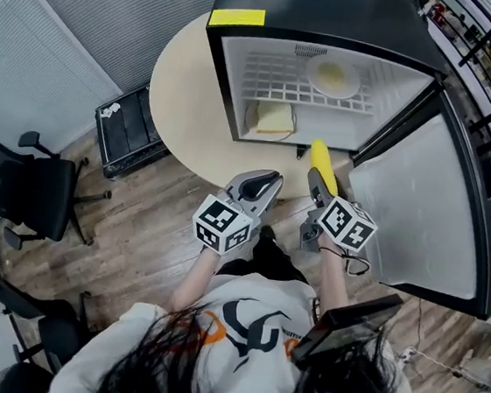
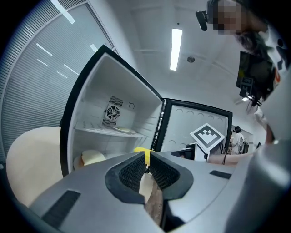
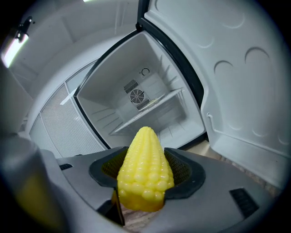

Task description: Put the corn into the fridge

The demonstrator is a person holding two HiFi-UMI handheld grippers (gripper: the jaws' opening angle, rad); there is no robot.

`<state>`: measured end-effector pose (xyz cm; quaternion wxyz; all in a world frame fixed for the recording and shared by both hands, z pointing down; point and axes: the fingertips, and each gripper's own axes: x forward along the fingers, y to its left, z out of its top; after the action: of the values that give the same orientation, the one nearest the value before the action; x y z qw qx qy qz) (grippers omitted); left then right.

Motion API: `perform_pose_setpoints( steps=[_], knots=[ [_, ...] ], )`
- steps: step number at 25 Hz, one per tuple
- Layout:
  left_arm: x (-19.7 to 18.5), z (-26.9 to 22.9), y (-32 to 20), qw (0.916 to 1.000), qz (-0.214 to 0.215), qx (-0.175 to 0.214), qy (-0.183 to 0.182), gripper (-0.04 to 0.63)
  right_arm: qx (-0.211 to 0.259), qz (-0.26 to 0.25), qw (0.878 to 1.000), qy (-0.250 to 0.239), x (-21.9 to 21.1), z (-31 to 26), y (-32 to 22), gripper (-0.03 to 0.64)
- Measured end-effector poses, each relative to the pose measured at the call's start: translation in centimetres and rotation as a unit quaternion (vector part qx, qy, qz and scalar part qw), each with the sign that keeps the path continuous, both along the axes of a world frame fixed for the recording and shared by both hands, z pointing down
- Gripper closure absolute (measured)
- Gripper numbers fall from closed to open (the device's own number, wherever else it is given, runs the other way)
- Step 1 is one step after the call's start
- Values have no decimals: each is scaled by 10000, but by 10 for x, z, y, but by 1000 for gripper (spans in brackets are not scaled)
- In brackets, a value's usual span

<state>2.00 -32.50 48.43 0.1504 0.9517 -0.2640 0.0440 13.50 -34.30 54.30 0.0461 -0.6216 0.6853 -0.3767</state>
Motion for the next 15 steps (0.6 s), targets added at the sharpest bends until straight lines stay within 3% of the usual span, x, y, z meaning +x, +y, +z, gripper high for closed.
perform_pose_setpoints(
  steps=[11,15],
  knots=[
    [16,13,-46,10000,24,-67,-68,555,-368,1,9974,613,21,66,-69,364],
    [18,18,-53,9999,27,-114,-119,555,-357,123,9934,1083,35,82,-92,364]
  ],
)
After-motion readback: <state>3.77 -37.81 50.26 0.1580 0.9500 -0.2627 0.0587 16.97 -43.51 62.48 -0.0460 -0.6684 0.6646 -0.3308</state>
